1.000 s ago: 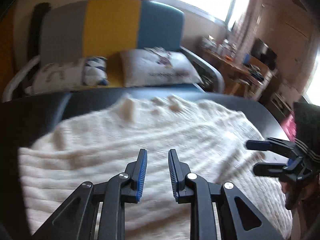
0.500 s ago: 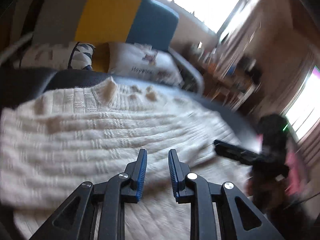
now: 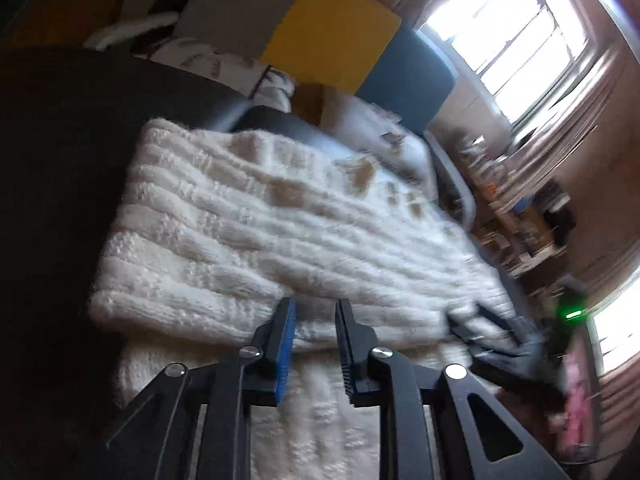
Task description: Fold clothes
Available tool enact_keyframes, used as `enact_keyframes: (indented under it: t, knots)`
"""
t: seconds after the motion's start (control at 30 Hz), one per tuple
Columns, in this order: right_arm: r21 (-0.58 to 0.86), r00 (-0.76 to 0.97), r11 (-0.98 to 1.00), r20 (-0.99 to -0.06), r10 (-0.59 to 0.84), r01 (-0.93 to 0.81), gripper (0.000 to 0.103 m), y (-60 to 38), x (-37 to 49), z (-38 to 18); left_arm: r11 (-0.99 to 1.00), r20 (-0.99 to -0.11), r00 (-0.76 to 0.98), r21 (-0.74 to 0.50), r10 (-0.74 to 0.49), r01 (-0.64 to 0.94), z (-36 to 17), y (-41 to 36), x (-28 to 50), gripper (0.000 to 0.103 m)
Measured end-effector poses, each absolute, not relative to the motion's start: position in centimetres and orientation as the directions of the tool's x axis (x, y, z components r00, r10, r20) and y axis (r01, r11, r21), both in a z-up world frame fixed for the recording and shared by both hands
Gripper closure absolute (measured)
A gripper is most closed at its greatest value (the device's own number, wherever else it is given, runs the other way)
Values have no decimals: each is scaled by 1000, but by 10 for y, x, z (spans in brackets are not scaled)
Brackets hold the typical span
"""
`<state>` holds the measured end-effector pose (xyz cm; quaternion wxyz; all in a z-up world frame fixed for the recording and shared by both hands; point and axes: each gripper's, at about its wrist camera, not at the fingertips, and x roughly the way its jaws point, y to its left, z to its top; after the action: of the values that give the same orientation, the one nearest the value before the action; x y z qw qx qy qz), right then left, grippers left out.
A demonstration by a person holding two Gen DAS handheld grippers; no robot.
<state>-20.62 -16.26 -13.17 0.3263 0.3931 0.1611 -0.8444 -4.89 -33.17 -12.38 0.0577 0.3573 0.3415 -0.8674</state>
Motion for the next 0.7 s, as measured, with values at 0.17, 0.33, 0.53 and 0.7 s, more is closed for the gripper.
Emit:
enact_keyframes:
  t: [0.17,0.33,0.53,0.7]
  knots:
    - [3,-474,-747,-771,-425,664,3,-159,-211,-135,-592,-542,-823,-724,172,353,-120,-367,0,81]
    - [43,-449,-757,-782,-431,652,0,-155,-215,-133,-591,-584,-807,-683,89,429,-118,-391,39,80]
    - [9,-474,-766,-781,-407,642,0,-158,-208,-126,-710,-615,-782,-595,100,377,-109,-372,24,80]
    - [11,-515,-768,-736,-440,640,0,-163,-205,-90,-759,-673,-737,-513,65,401,-114,-366,0,80]
